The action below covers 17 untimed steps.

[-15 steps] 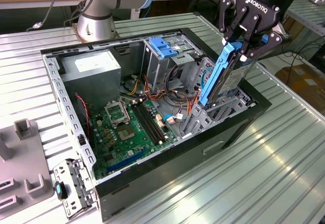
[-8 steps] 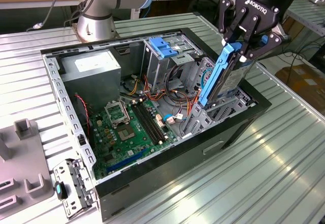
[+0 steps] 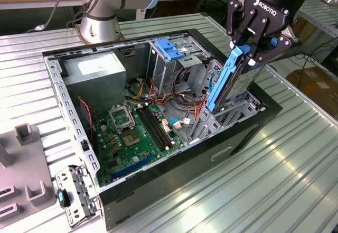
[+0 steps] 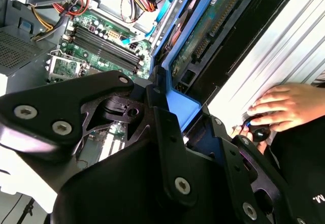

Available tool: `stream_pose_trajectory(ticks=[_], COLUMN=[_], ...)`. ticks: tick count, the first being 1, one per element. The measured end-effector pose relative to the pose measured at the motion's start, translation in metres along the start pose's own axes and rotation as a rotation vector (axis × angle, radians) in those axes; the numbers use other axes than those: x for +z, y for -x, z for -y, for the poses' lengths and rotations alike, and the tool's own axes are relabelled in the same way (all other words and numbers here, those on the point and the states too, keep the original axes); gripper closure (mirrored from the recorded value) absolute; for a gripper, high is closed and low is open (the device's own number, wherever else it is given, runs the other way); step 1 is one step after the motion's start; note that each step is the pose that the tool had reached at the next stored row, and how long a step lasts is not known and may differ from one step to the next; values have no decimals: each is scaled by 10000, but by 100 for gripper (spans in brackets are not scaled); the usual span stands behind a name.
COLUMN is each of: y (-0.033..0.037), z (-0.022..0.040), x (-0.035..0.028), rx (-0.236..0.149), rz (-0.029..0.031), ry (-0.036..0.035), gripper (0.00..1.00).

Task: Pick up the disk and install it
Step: 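Insert the disk into the insertion slot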

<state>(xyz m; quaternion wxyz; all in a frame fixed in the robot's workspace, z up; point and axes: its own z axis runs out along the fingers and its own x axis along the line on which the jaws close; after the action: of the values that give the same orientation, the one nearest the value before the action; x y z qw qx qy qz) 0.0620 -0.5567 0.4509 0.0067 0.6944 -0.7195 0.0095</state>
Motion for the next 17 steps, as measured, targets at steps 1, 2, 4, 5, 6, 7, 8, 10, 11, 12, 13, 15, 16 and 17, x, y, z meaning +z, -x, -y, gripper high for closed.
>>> stream_pose_trajectory(ticks=[1,2,4,5,6,7,8,10,11,12,13,15,16,17], y=[0,0,0,1,1,1,1,-1,-3,-4,-8,-8,-8,-9], z=[0,0,0,0,0,0,0,0,0,0,0,0,0,0], x=[6,11,28,32,35,38,42,51,56,58,62,64,70,81], rx=[0,0,0,0,0,0,0,0,0,1,0,0,0,0], rz=[1,1,2,1,2,2,2,1,2,1,3,1,2,3], ry=[0,0,1,0,0,0,0,0,0,0,0,0,0,0], gripper=[63,63,63,63,63,63,63,63,63,63,63,63,63,63])
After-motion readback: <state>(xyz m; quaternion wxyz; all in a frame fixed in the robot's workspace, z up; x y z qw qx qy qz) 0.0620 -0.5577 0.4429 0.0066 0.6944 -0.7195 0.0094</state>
